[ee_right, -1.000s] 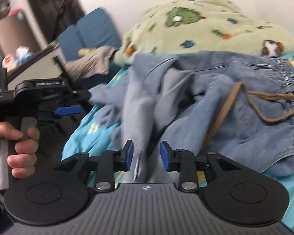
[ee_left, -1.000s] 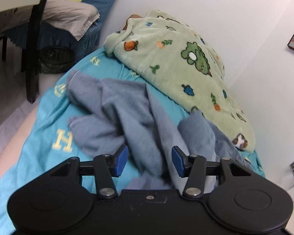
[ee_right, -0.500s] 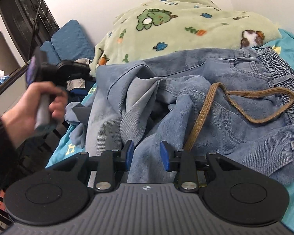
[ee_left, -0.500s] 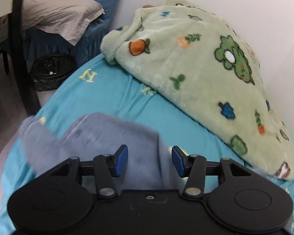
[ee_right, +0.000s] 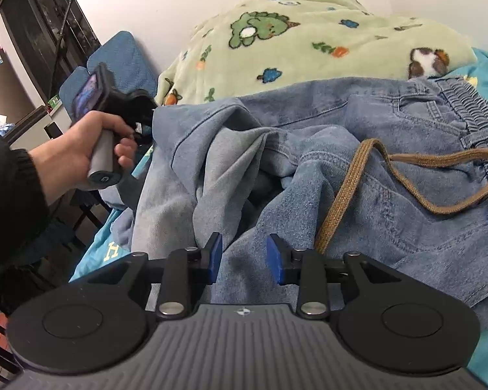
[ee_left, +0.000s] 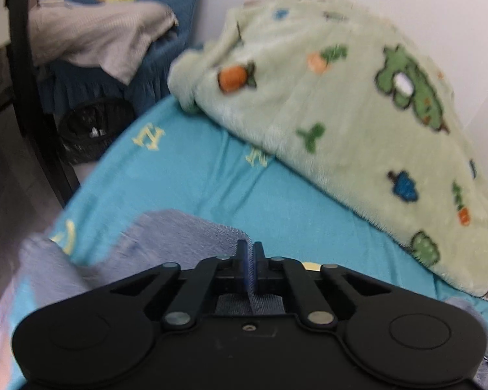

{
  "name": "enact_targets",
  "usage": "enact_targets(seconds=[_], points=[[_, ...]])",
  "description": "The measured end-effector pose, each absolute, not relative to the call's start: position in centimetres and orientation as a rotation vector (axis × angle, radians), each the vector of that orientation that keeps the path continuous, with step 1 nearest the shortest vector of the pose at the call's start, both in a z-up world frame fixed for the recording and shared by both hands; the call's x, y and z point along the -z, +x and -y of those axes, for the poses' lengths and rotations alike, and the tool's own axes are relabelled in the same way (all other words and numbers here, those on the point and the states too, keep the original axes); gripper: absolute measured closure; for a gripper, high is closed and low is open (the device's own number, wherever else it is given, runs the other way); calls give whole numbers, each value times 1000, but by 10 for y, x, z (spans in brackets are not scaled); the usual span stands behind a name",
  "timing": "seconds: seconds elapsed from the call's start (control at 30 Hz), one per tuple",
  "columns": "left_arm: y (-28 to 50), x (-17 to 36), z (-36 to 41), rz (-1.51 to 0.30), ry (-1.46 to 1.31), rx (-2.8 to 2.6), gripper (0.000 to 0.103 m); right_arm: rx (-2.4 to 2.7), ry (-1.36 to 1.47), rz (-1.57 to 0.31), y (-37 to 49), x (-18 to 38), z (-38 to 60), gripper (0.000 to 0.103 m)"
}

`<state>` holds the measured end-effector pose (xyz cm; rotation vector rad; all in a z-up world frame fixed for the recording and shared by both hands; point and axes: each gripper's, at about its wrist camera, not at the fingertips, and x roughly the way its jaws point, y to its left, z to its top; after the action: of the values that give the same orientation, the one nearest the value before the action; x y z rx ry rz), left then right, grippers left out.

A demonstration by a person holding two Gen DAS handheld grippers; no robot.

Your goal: Fold clothes

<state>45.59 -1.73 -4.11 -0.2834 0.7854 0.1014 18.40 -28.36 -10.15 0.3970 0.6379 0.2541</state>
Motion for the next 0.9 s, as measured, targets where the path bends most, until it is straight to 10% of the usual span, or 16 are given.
enact_targets(seconds=[0.47,0.9], points=[[263,-83,-123,-550,-452,-186,102,-163,441,-605,171,91,311,74],[119,41,-255,-766,-838,-521,102,-68,608,-569,140,72,357,73]])
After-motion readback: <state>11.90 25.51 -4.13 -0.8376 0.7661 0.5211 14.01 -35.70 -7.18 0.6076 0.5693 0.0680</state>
